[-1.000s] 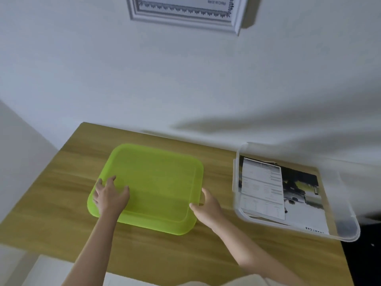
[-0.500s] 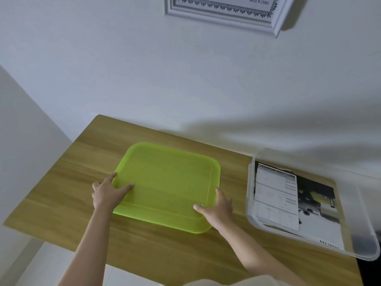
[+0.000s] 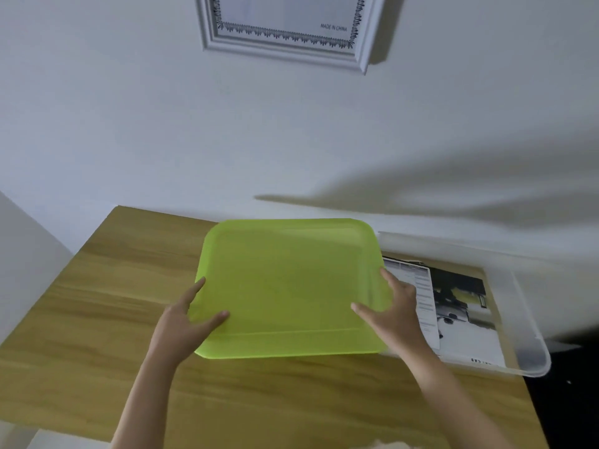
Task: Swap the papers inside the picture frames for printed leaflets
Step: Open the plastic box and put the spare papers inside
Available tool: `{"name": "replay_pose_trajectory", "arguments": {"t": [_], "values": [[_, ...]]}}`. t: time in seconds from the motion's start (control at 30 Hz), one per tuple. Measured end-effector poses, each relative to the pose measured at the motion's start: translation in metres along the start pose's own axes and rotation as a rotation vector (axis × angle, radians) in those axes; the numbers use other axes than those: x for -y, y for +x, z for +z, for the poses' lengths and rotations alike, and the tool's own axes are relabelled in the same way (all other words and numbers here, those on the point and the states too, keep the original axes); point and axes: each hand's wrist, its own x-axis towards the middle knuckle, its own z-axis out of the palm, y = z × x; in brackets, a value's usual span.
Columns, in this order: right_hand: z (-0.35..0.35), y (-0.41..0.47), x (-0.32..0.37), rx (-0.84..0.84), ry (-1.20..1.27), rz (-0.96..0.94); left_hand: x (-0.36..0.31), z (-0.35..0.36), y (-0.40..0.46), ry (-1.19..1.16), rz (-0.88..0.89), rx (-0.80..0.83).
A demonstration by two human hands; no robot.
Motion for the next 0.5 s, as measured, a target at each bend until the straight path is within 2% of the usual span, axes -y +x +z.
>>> {"name": "replay_pose_trajectory", "arguments": {"t": [0.27, 0.5], "values": [[-0.118, 0.02, -0.083, -0.286, -0.039, 0.085, -0.089, 0.084, -0.016, 0.048, 0.277, 0.245], [-0.196, 0.022, -0.154, -0.349, -0.073, 0.175, -0.144, 0.172, -0.035, 0.085, 0.355, 0.371]]}}
